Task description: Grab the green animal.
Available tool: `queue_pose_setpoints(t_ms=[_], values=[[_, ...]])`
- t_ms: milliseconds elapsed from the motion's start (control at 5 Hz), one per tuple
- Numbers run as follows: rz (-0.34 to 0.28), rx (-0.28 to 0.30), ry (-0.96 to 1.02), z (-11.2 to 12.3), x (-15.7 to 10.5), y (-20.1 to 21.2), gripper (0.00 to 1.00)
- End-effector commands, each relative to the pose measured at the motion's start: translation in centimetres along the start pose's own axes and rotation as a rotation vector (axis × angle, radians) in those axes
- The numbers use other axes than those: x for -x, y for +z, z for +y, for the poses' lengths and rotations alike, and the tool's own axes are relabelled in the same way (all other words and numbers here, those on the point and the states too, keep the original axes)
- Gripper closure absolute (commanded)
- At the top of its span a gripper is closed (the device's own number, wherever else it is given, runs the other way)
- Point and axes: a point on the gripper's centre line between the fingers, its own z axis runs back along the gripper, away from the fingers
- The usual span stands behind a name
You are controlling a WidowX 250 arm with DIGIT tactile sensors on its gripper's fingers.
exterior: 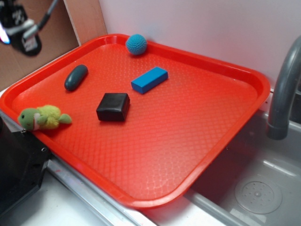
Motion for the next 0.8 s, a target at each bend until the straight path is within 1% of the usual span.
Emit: queue_pose_setpoints(t_ms=[0, 200, 400, 600], values=[[0.111, -0.034, -0.018, 0.5, 0.7, -5.2, 0.00], [0.162, -0.056, -0.004, 0.4, 0.7, -7.4, 0.00], [0.215, -0.099, 0.011, 0.5, 1.0, -10.1, 0.00], [0.258, -0.145, 0.067, 1.4, 2.0, -11.7, 0.00]])
